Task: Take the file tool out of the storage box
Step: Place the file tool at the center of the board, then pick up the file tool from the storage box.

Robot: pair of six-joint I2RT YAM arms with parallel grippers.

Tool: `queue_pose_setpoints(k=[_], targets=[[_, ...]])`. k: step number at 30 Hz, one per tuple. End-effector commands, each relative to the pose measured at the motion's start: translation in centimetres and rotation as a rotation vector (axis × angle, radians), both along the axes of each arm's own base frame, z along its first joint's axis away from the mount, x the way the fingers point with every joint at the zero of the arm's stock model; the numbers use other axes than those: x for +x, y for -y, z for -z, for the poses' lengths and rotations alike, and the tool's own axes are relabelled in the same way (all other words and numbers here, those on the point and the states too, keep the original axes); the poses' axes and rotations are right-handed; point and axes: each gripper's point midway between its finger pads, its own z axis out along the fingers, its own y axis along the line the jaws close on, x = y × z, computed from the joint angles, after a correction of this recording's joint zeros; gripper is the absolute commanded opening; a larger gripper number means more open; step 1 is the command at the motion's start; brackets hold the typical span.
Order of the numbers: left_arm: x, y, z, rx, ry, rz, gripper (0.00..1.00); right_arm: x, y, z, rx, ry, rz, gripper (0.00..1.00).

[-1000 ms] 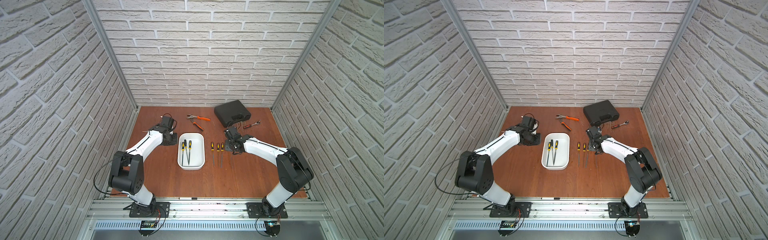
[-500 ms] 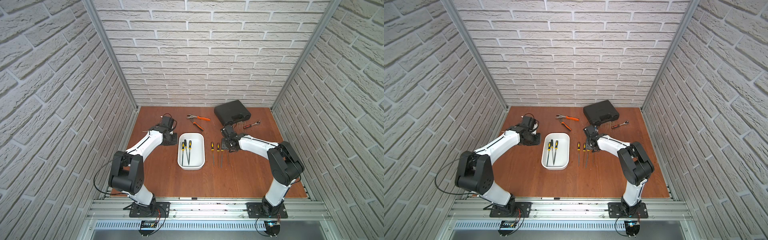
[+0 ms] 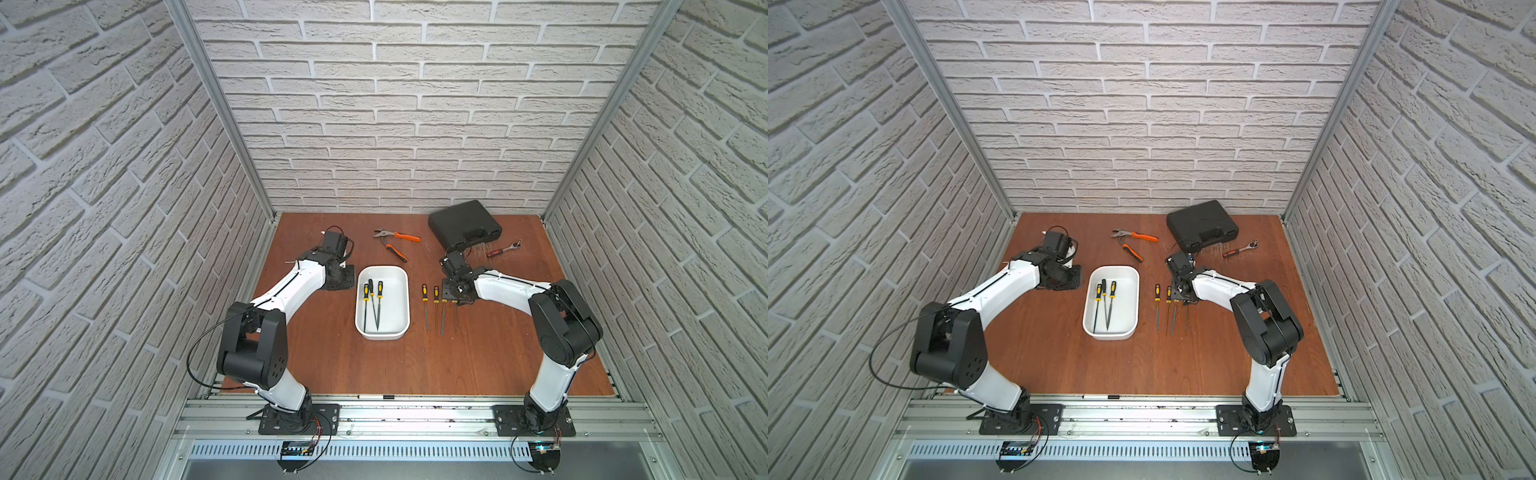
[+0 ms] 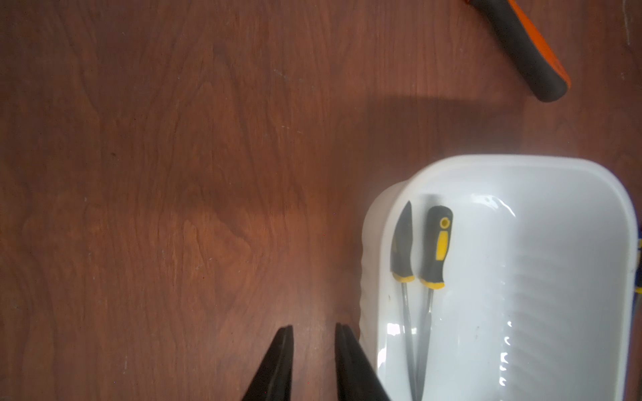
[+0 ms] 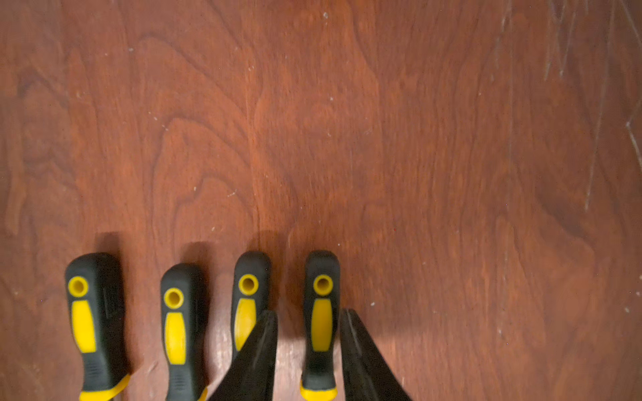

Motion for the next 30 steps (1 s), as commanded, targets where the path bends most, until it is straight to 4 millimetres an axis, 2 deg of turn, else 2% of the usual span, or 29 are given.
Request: queue_pose_setpoints(k=[1,4,5,9,12,16,18,20,25,30], targets=[[0.5,0.2,-0.9,-0.008,0.021,0.006,0.28,1.2,0.0,-3.9,-0.002,0.09,-0.008,0.37],[0.4,0.1,-1.0,-0.005,0.023,0.005,0.28,1.7,-1.3,-8.0,0.0,0.164,-0.063,0.37],[0.4,0.1,-0.9,-0.003,0.021,0.005,0.28,2.0,-2.4,-9.6,0.019,0.198,-0.095,0.38],[0.6,0.3,-0.6,-0.018,0.018,0.002,0.28,2.5,-9.3,-13.5,0.178,0.27,-0.28,0.39],[0.5,0.4,-0.6,-0.025,0.019,-0.005,0.28,2.4,-13.9,-14.1,0.233,0.262,-0.373,0.4],[0.3,0.1,-0.8,-0.015,0.027,-0.011,0.28,2.1,-19.0,-12.9,0.231,0.231,-0.458,0.4],[0.2,-0.1,-0.8,-0.007,0.024,-0.012,0.28,2.0,-20.7,-11.9,0.221,0.21,-0.472,0.4],[-0.1,-0.2,-0.7,-0.002,0.018,-0.012,0.28,2.2,-22.2,-9.9,0.194,0.171,-0.481,0.4],[-0.5,-0.5,-0.6,0.002,0.018,-0.015,0.28,2.5,-24.5,-6.6,0.145,0.095,-0.493,0.42],[-0.6,-0.6,-0.5,0.003,0.016,-0.017,0.28,3.1,-25.0,-4.0,0.097,0.049,-0.472,0.45]])
